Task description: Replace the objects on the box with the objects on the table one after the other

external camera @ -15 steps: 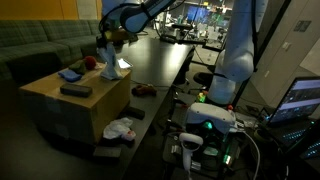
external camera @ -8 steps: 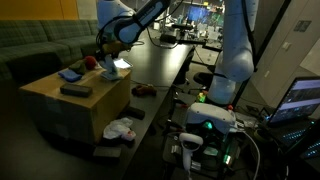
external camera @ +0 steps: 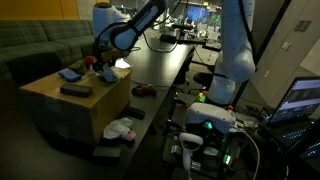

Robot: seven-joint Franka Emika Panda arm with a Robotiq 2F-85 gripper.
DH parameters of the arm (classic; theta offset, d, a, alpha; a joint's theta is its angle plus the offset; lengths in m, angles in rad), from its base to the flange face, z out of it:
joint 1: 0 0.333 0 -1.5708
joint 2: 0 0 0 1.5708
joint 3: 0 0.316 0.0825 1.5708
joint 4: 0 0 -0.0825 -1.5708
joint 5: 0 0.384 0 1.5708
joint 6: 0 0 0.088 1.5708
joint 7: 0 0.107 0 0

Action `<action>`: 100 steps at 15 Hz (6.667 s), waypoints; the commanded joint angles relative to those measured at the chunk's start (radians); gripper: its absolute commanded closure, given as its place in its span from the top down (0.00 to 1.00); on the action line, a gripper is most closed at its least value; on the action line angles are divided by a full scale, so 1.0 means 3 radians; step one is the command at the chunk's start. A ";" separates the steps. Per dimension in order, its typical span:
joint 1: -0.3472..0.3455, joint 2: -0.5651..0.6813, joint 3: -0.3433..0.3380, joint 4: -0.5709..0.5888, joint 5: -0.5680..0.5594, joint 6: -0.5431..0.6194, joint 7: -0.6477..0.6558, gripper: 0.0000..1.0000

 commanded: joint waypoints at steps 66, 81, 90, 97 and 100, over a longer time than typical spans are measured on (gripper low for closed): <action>0.0189 0.1976 -0.0906 0.2588 0.0277 0.0320 -0.0148 0.96; 0.0209 0.2028 -0.0921 0.2631 0.0378 0.0281 -0.0328 0.04; 0.0559 0.1556 -0.1257 0.2085 0.0171 0.0525 -0.0084 0.04; 0.0910 0.0943 -0.1466 0.1472 -0.0072 0.0522 0.0177 0.04; 0.1092 0.0545 -0.1560 0.1085 -0.0372 0.0484 0.0467 0.04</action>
